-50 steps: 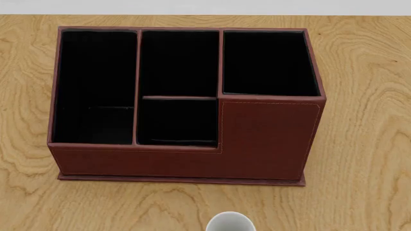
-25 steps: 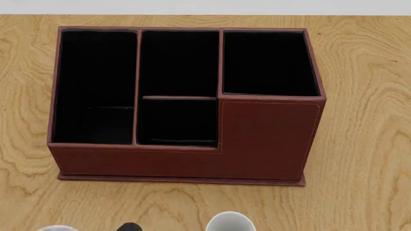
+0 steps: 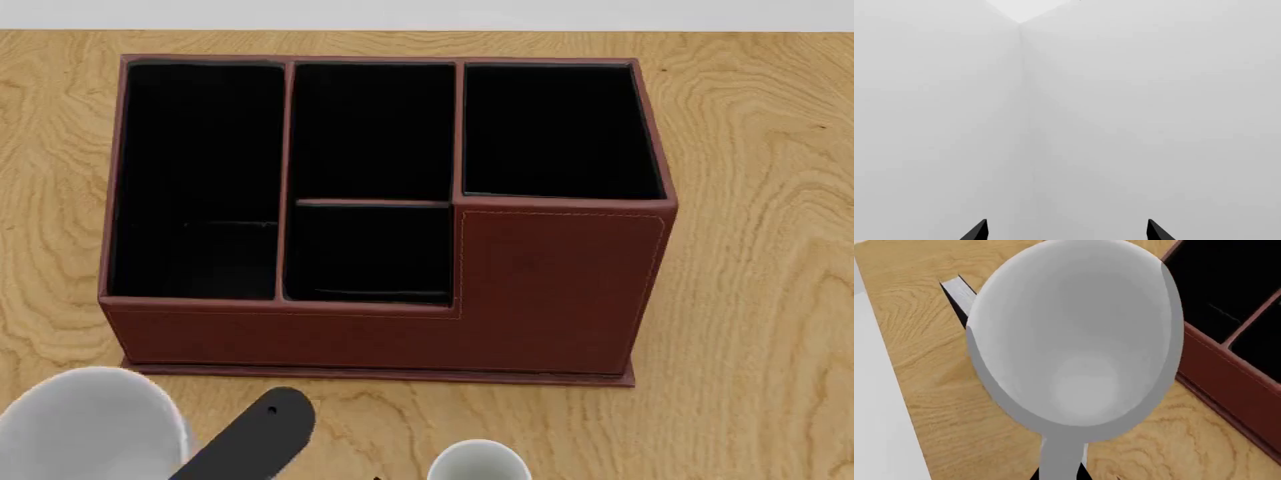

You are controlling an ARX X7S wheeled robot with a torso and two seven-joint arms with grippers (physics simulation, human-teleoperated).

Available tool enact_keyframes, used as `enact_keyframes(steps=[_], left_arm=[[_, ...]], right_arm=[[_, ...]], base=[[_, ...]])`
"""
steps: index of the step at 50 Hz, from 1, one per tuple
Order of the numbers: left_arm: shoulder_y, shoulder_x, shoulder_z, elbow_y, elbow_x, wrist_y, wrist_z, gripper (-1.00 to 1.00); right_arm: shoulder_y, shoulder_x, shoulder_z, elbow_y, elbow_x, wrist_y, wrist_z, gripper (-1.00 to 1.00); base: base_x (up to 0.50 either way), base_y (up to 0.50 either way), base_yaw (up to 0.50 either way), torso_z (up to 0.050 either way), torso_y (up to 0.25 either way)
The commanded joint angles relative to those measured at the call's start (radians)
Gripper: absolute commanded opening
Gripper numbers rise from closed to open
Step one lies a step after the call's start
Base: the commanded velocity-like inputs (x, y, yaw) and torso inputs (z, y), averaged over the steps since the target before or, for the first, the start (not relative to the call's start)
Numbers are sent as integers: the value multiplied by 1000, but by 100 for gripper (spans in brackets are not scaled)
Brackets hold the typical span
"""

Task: Pick up the white mug and place it to the right of the caddy.

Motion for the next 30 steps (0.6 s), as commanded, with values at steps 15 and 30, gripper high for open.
enact_keyframes(steps=[15,30], left_arm=[[5,-5,1,9,-9,0,-7,100],[-3,-11,10,14,-9,-8,-12,100]], right_arm=[[188,99,151,-10,76,-75,54,-100],[254,217,276,23,77,-122,51,-100]], base=[[0,0,0,0,0],[0,0,0,0,0]])
